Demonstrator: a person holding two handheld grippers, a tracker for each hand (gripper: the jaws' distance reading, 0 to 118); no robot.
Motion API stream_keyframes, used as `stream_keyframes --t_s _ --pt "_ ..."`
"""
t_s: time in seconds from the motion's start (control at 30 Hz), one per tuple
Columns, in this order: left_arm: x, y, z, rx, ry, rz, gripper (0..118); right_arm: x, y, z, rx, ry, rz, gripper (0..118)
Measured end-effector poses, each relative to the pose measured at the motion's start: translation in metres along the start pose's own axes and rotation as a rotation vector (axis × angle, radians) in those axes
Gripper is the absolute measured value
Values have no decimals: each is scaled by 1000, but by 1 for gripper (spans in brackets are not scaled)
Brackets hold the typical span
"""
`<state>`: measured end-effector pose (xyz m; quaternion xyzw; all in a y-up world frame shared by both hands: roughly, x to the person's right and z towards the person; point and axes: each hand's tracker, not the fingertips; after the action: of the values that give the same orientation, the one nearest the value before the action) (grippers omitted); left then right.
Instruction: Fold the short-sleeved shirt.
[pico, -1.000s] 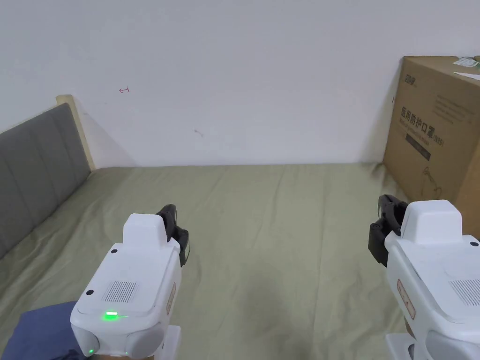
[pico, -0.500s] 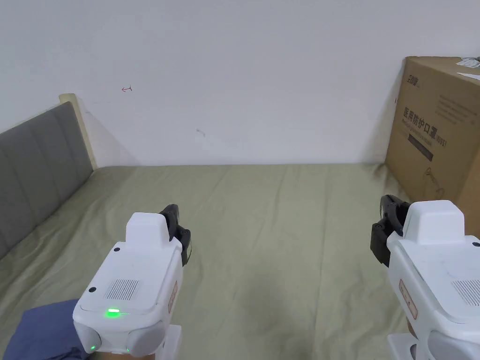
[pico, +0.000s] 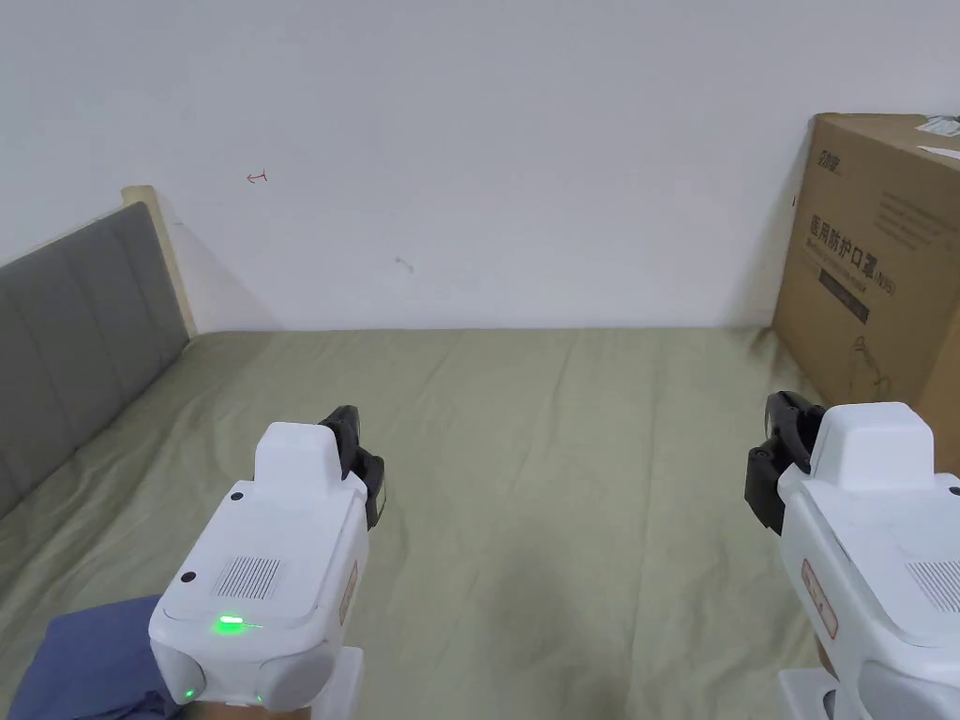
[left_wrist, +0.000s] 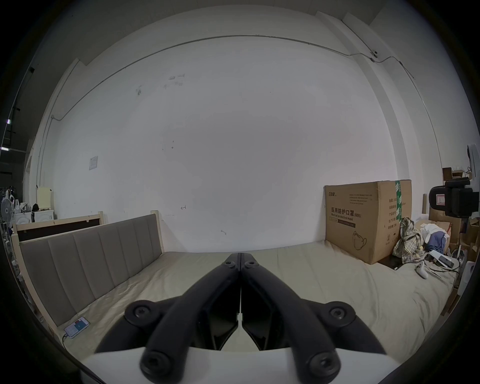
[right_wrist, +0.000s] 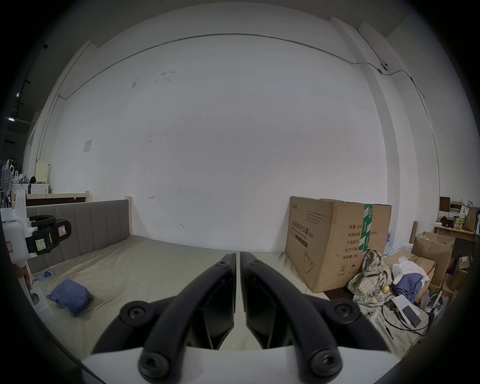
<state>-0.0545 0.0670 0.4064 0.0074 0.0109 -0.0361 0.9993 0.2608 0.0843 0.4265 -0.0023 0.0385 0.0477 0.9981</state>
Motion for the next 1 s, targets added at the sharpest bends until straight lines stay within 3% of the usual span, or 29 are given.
stream_keyframes --t_s 0.07,0.1,0.13,0.17,0.23,0.3,0.33,1.0 --pt "0 0 0 2 4 2 12 0 -1 0 0 -5 -6 37" --pt "-1 1 0 1 5 5 22 1 -1 0 0 -11 -6 61" --pt "-2 1 -1 -4 9 7 45 1 -1 0 -4 -10 -7 86" --pt "-2 1 -2 -9 13 10 65 2 -1 -1 -8 -15 -6 98" --pt "-3 1 -2 -3 17 19 96 2 -2 -1 -8 -18 -10 111" --pt "-4 2 -2 -6 20 24 114 3 -3 0 -3 -24 -11 116" --pt "-4 1 -2 -7 18 28 118 3 -4 0 -2 -28 -13 118" --pt "-6 -1 1 11 29 34 118 3 -2 2 0 -32 -12 118"
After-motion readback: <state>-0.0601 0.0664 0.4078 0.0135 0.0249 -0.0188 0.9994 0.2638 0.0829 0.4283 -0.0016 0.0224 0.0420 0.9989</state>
